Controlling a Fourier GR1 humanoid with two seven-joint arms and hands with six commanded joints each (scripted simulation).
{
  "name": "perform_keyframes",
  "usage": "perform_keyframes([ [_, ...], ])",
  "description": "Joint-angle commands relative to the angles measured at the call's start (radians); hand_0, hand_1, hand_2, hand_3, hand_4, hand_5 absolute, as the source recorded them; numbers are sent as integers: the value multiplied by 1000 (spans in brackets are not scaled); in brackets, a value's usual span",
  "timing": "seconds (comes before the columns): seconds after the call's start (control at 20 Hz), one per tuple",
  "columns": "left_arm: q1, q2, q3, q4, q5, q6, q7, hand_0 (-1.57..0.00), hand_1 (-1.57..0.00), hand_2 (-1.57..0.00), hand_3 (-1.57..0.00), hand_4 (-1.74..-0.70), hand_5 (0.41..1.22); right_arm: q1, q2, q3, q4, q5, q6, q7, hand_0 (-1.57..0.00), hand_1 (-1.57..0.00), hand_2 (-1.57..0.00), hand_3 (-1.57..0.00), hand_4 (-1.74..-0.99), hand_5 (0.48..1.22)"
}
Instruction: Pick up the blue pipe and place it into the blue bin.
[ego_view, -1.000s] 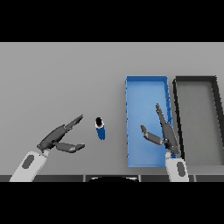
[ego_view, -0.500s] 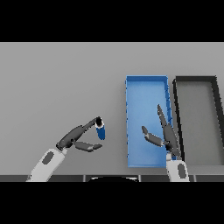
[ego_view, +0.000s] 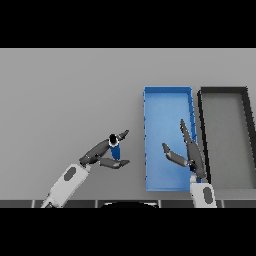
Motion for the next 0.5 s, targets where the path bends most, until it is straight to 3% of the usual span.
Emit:
perform_keyframes([
  [0.0,-2,-11,8,4,7,8,-12,1,-2,-39,-6,-1240,558,6,3,5,6,6,-1,-11,1,1,1,1,-1204,605],
  [0.05,-8,-16,16,7,17,8,-11,1,-40,-110,-43,-1267,585,4,-4,3,16,15,-2,-11,1,1,1,1,-1196,603],
  [0.15,-14,-41,16,22,14,28,3,-100,-265,-357,-215,-1317,651,-1,-4,0,6,6,0,-12,1,1,1,1,-1198,605],
  [0.2,-13,-52,24,30,39,16,2,-289,-458,-539,-486,-1342,765,5,-1,1,6,3,2,-14,1,1,1,1,-1199,605],
  [0.3,1,-80,5,27,23,29,-4,-717,-856,-901,-877,-1477,929,3,-2,0,-9,-1,2,-14,1,1,1,1,-1198,604],
  [0.45,-2,-83,-22,42,4,22,-73,-1134,-1205,-1228,-1174,-1600,1072,3,-8,-4,10,-3,7,-11,1,1,1,1,-1198,604],
])
